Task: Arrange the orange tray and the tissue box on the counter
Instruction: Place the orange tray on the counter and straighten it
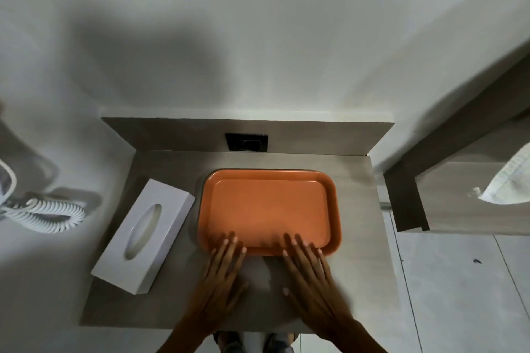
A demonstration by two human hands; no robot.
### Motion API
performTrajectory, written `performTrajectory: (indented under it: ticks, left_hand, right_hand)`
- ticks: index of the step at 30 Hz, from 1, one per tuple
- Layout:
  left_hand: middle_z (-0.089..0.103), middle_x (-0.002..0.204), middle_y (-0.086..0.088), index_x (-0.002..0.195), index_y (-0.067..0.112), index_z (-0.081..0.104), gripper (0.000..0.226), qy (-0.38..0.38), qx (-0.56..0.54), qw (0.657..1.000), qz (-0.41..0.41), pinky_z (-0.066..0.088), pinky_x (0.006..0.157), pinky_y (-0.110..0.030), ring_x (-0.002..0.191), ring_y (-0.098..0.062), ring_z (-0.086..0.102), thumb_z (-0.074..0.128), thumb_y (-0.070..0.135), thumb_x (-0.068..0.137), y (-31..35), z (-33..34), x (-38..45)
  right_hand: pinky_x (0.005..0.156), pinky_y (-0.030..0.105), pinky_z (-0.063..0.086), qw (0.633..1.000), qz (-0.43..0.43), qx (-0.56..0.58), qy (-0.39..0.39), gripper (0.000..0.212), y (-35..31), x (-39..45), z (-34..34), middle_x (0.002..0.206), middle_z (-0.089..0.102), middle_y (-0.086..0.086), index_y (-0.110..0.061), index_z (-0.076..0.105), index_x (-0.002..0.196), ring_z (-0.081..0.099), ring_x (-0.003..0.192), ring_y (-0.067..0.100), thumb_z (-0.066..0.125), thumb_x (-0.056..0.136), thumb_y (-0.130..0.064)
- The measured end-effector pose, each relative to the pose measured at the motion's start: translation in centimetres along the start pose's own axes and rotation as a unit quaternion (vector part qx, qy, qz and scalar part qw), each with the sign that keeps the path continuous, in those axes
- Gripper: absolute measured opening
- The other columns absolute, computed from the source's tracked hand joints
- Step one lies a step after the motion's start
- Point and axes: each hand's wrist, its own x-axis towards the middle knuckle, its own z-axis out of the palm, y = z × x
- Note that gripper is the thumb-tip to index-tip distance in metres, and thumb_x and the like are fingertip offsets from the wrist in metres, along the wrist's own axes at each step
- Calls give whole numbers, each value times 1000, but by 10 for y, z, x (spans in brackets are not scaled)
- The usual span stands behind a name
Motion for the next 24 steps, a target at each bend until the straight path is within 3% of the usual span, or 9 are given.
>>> performTrajectory:
  ticks: [3, 9, 24]
  left_hand:
    - [1, 184, -6, 173, 24, 13, 80, -8, 35, 999, 22, 0, 137, -49, 171, -29, 7, 38, 64, 108, -6, 9, 0]
    - [5, 184, -11, 173, 22, 15, 83, -24, 52, 998, 40, 10, 135, -57, 171, -33, 9, 40, 65, 107, -22, 8, 18]
    - [10, 182, -16, 171, 15, 24, 84, -54, 74, 995, 45, 20, 132, -66, 169, -37, 11, 33, 68, 107, -36, -22, 63]
  right_hand:
    - [134, 60, 15, 998, 30, -57, -20, 81, -2, -9, 13, 191, 7, 12, -18, 15, 181, 20, 175, 39, 36, 116, -62]
    - [135, 61, 15, 997, 42, -61, -17, 84, -3, 3, 12, 190, 12, 14, -17, 15, 181, 22, 174, 39, 34, 116, -67]
    - [142, 67, 6, 994, 71, -26, -73, 84, 12, 53, -9, 189, -15, 10, -24, -4, 180, -8, 177, 38, 26, 115, -67]
